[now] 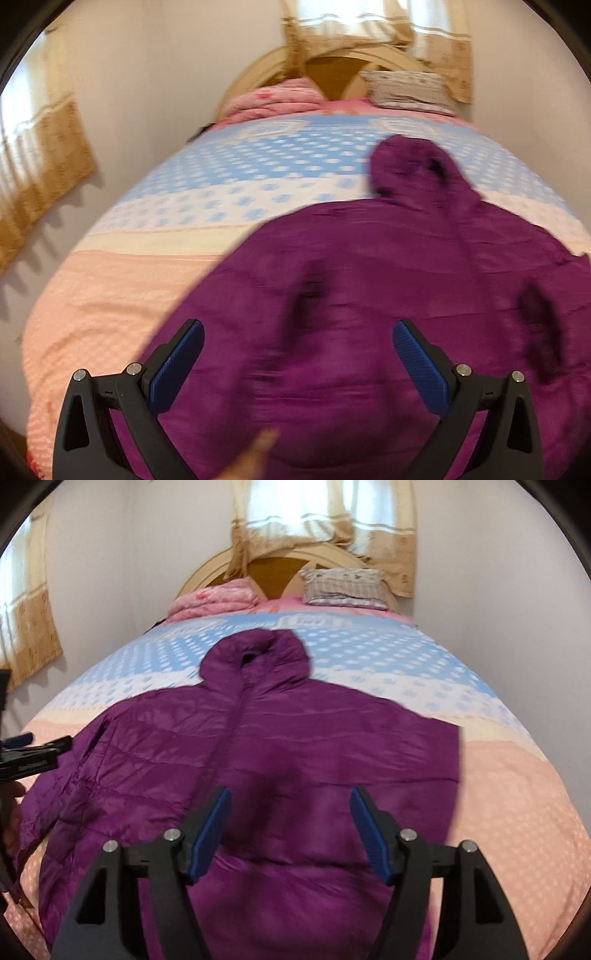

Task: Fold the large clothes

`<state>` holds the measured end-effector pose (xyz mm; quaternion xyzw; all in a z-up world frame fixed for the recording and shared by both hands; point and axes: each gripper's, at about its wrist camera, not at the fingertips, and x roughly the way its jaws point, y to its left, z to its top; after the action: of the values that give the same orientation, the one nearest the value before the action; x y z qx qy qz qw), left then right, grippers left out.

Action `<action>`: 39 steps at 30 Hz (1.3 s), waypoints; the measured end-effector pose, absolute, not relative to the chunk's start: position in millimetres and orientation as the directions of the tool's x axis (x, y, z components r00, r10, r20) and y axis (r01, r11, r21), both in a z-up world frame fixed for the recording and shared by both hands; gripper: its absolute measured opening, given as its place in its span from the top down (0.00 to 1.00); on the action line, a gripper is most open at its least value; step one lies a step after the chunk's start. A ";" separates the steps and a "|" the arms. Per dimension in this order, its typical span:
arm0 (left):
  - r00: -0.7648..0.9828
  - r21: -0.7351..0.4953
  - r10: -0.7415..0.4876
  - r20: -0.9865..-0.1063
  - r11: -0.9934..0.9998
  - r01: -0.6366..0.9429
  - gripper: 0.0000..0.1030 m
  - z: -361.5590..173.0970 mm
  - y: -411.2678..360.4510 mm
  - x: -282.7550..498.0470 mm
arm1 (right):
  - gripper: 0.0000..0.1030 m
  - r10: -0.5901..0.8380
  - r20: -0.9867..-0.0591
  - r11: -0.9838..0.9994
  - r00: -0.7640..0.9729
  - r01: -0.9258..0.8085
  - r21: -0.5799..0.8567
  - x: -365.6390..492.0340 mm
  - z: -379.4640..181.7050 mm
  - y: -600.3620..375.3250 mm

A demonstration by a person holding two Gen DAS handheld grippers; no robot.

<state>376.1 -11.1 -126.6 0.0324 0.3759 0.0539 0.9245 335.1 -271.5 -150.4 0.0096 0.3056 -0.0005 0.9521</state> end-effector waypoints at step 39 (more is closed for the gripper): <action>0.735 0.149 0.025 -0.677 0.983 0.104 1.00 -150.3 -49.8 384.0 | 0.03 -0.306 -0.698 0.936 0.647 0.340 -0.096 321.6 -235.4 -403.0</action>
<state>384.0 -49.8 -150.3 0.0887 0.3632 -0.0213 0.9272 321.6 -403.0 -235.4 0.0218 0.3804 -0.1780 0.9072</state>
